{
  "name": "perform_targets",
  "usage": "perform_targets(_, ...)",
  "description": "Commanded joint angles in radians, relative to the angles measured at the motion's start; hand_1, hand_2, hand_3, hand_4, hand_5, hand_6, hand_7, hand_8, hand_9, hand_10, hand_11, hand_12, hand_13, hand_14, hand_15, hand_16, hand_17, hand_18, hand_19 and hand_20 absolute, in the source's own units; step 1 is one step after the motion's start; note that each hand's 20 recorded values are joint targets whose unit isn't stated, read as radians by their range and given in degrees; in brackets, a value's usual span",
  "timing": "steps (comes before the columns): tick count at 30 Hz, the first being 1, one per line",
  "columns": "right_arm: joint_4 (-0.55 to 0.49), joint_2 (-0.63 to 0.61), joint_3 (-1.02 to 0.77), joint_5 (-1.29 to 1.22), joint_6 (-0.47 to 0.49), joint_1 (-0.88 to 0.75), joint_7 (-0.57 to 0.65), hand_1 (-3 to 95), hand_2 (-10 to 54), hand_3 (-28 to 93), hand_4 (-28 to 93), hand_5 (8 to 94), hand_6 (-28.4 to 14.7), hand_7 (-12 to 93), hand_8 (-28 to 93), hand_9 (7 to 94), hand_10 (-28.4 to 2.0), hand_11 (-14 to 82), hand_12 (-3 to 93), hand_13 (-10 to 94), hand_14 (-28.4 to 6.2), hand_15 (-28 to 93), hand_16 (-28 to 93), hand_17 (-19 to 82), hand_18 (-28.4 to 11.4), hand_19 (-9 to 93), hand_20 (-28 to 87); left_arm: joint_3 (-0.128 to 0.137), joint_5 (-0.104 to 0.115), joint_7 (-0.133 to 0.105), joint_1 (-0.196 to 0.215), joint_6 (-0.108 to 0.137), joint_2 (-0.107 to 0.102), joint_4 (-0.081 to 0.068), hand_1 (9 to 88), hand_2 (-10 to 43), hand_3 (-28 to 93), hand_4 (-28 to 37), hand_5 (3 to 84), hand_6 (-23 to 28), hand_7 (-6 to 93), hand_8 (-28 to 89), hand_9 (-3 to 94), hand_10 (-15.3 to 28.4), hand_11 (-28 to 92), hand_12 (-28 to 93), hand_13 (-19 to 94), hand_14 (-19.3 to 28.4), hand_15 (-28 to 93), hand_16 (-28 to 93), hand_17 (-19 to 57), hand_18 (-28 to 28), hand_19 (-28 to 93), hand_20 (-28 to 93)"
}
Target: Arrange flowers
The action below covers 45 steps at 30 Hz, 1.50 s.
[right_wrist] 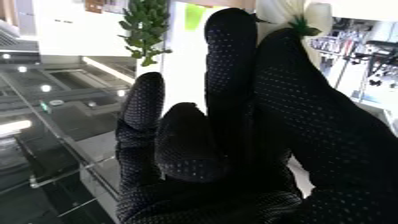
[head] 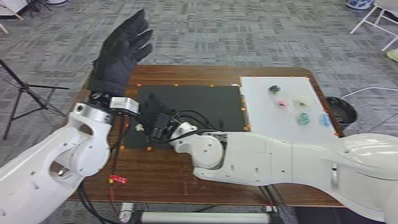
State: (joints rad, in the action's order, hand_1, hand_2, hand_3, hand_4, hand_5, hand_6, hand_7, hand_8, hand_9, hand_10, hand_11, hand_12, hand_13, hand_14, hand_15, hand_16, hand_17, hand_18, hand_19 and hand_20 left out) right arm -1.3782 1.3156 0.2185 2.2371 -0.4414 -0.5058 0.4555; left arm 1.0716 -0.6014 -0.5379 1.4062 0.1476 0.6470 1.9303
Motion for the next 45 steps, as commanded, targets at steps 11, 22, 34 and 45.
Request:
perform_targets(11, 0.118, 0.128, 0.031, 0.042, -0.172, 0.049, 0.087, 48.8, -9.5, 79, -28, 81.9, 6.0, 30, -1, 89.3, -4.3, 12.1, 46.0, 72, -5.9, 89, 33, 27, -16.8, 73, 48, -0.079, -0.006, -0.022, -0.106, -0.026, 0.056, -0.022, 25.1, -6.3, 67, -27.1, 24.9, 1.4, 14.6, -7, 17.4, 9.1, 13, 22, 13, 12.4, 14, 10, -13.8, 18.4, 32, 12)
perform_targets(22, 0.089, 0.119, -0.003, 0.021, -0.119, 0.021, 0.051, 47.9, -9.5, 78, -28, 80.1, 6.5, 29, -1, 88.4, -3.7, 10.3, 44.0, 72, -6.1, 89, 33, 27, -16.9, 73, 48, -0.078, -0.010, -0.022, -0.106, -0.036, 0.074, -0.029, 25.1, -6.4, 67, -27.1, 24.9, 1.4, 14.7, -7, 17.4, 9.0, 13, 21, 13, 12.4, 14, 10, -13.6, 18.3, 32, 12)
perform_targets(34, 0.058, 0.102, -0.020, 0.017, -0.020, 0.014, 0.065, 37.5, -9.5, 77, -28, 71.3, 6.4, 25, -3, 76.3, -5.2, 22.8, 22.8, 69, -6.2, 90, 31, 25, -17.0, 72, 49, -0.051, -0.006, -0.028, -0.077, -0.044, 0.067, -0.016, 25.1, -6.4, 67, -27.0, 24.9, 1.5, 14.5, -7, 17.4, 9.0, 13, 21, 13, 12.5, 14, 10, -13.6, 18.3, 32, 12)
perform_targets(45, 0.026, 0.060, -0.049, 0.017, 0.027, -0.002, 0.058, 34.1, -9.5, 80, -28, 67.5, 6.2, 24, -13, 72.9, -5.7, 23.1, 19.9, 68, -6.5, 90, 31, 24, -17.0, 72, 49, -0.060, -0.006, -0.024, -0.093, -0.059, 0.089, -0.041, 25.2, -6.3, 67, -26.9, 24.9, 1.4, 14.6, -7, 17.4, 9.1, 13, 21, 13, 12.5, 14, 10, -13.7, 18.3, 32, 12)
